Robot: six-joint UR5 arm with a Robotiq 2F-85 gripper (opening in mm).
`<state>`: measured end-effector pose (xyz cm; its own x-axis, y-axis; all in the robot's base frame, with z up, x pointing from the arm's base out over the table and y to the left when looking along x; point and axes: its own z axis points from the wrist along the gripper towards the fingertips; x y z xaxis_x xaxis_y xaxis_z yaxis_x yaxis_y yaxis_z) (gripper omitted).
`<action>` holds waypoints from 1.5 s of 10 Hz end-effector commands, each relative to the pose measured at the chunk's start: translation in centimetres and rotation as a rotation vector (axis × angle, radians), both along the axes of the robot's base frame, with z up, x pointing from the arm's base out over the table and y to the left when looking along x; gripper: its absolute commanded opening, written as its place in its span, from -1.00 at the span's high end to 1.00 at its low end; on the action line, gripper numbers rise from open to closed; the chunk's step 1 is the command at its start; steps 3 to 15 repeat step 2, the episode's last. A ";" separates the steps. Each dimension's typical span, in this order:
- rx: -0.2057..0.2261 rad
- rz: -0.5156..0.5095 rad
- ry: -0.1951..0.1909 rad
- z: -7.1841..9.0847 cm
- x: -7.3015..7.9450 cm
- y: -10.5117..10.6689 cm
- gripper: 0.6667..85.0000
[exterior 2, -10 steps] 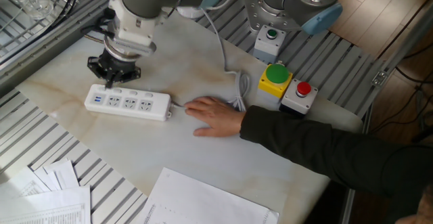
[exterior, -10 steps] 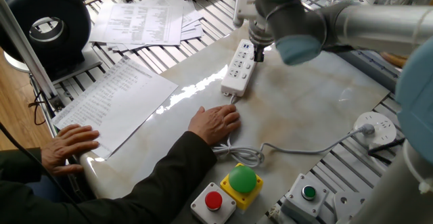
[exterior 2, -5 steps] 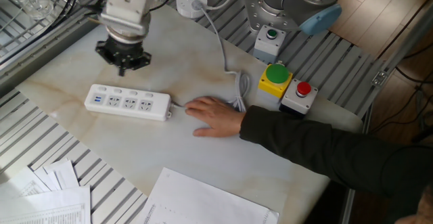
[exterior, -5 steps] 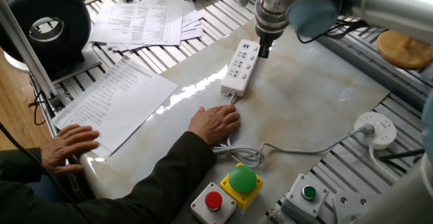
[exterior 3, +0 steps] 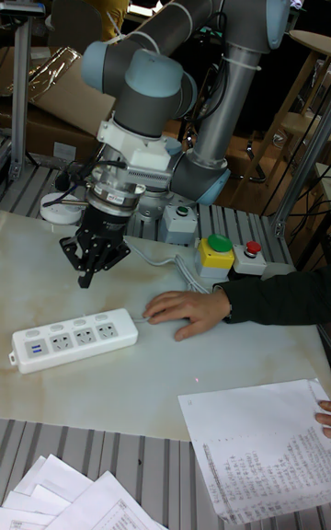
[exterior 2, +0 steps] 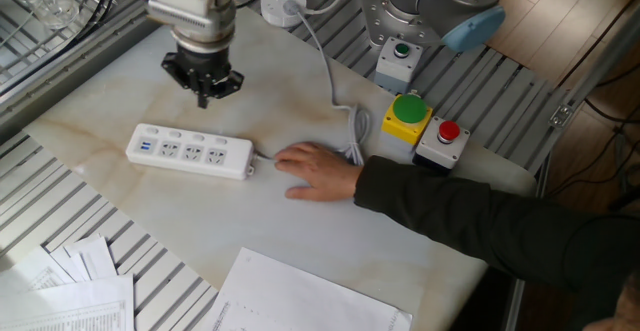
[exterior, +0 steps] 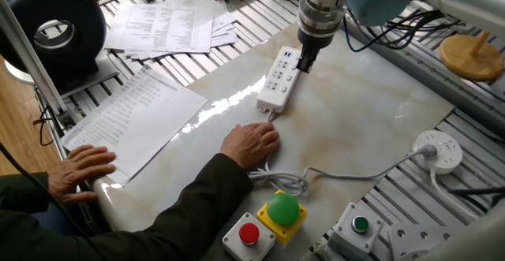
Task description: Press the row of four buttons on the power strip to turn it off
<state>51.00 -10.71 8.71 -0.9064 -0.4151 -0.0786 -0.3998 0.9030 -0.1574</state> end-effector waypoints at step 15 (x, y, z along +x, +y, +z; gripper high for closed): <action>0.021 0.008 0.006 0.8 -0.5 1.6 0.99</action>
